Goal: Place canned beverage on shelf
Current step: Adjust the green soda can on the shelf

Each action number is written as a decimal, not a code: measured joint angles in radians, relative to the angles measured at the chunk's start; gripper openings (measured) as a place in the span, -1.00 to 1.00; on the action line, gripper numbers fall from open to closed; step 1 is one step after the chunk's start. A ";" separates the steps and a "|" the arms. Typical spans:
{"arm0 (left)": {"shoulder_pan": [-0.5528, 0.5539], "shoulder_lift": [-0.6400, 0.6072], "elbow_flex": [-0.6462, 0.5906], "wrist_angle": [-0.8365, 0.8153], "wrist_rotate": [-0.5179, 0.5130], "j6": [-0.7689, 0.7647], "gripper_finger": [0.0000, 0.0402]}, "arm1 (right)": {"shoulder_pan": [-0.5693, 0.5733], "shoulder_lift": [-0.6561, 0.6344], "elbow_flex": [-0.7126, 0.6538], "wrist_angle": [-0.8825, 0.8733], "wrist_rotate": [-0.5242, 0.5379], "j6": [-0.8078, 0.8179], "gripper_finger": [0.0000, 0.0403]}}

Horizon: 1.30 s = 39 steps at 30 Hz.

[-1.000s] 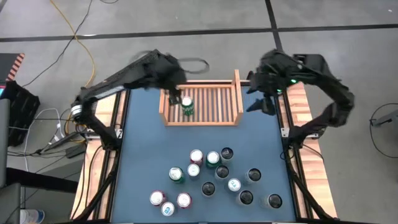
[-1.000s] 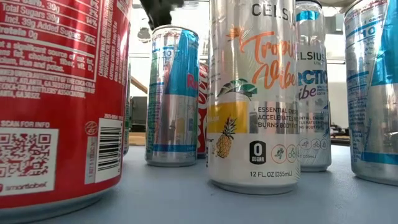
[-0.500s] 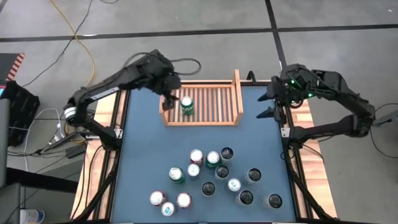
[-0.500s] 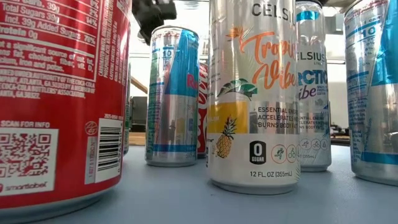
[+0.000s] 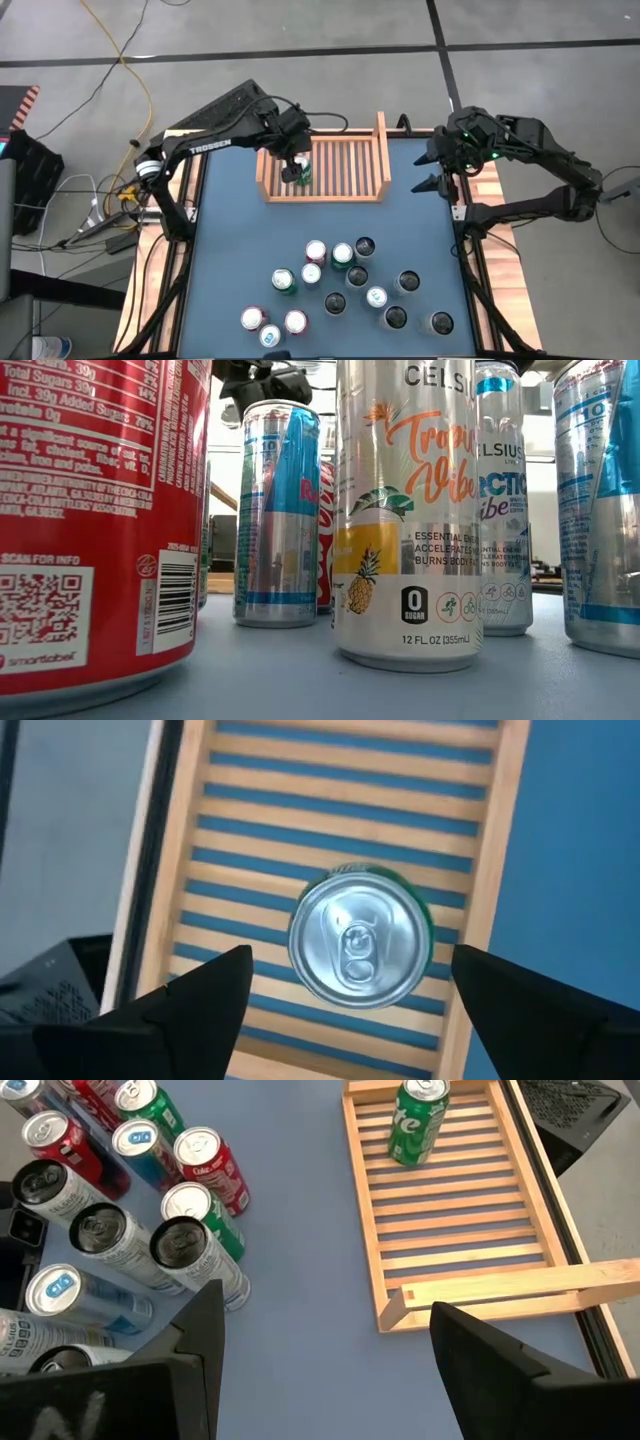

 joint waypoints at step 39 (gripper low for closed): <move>0.035 0.017 -0.006 0.084 0.084 0.038 0.65 | 0.000 0.000 0.000 -0.004 0.000 -0.017 0.30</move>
